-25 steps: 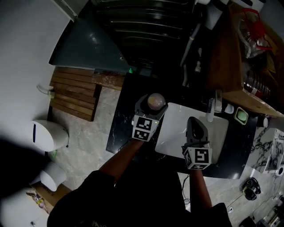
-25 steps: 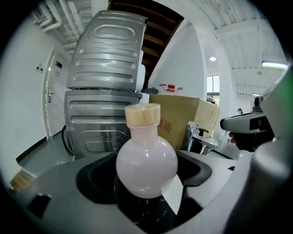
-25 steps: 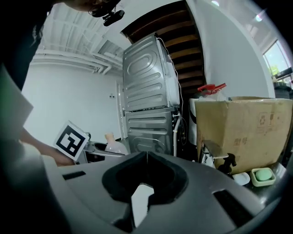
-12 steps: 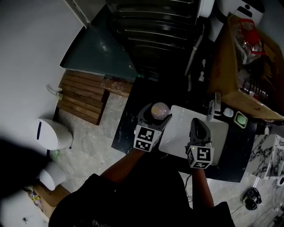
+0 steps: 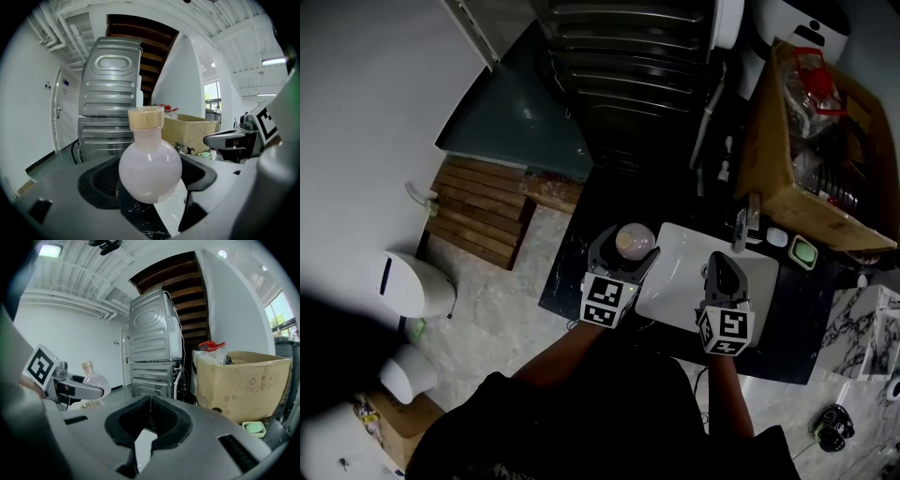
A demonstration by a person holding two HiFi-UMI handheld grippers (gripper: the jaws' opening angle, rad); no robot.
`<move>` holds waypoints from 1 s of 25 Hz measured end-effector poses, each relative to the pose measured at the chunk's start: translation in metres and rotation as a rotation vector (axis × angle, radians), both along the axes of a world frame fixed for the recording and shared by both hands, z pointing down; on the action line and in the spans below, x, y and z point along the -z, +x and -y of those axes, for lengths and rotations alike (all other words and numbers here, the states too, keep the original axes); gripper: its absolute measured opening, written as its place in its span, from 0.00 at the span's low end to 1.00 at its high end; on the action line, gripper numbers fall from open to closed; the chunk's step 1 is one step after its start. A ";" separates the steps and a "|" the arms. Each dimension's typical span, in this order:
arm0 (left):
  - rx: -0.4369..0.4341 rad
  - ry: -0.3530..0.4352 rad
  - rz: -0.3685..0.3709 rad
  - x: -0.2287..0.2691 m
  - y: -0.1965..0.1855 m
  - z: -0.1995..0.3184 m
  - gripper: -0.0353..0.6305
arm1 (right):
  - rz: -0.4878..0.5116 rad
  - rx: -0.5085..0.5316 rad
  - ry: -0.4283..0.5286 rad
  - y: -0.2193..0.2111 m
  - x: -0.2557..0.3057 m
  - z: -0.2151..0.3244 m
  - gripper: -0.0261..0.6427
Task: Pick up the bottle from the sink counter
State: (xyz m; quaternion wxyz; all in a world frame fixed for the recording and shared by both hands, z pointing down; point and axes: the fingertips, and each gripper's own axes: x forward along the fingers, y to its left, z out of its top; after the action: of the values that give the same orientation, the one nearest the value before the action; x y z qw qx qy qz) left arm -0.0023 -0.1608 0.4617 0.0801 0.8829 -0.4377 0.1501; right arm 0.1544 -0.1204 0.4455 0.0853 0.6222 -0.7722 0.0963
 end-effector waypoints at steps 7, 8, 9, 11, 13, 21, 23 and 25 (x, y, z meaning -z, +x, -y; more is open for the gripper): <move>0.018 0.011 -0.003 0.005 -0.010 -0.005 0.62 | -0.027 -0.009 0.013 0.005 0.008 -0.007 0.10; 0.021 0.012 -0.002 0.006 -0.011 -0.005 0.62 | -0.032 -0.012 0.015 0.006 0.009 -0.009 0.09; 0.023 0.012 -0.002 0.007 -0.012 -0.005 0.62 | -0.037 -0.017 0.016 0.007 0.010 -0.010 0.10; 0.026 0.015 -0.003 0.011 -0.013 -0.007 0.62 | -0.042 -0.027 0.021 0.012 0.012 -0.014 0.09; 0.029 0.020 -0.007 0.013 -0.014 -0.007 0.62 | -0.049 -0.039 0.026 0.018 0.015 -0.017 0.09; 0.033 0.021 -0.011 0.014 -0.012 -0.011 0.62 | -0.070 -0.069 0.026 0.036 0.016 -0.025 0.09; 0.034 0.018 -0.010 0.012 -0.011 -0.011 0.62 | -0.072 -0.072 0.027 0.039 0.017 -0.026 0.09; 0.035 0.014 -0.010 0.010 -0.010 -0.011 0.62 | -0.071 -0.073 0.025 0.041 0.016 -0.027 0.09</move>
State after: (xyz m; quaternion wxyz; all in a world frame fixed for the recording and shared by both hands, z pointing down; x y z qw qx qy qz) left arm -0.0123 -0.1494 0.4514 0.0787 0.8763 -0.4538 0.1411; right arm 0.1952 -0.0933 0.4295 0.1013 0.6542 -0.7465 0.0675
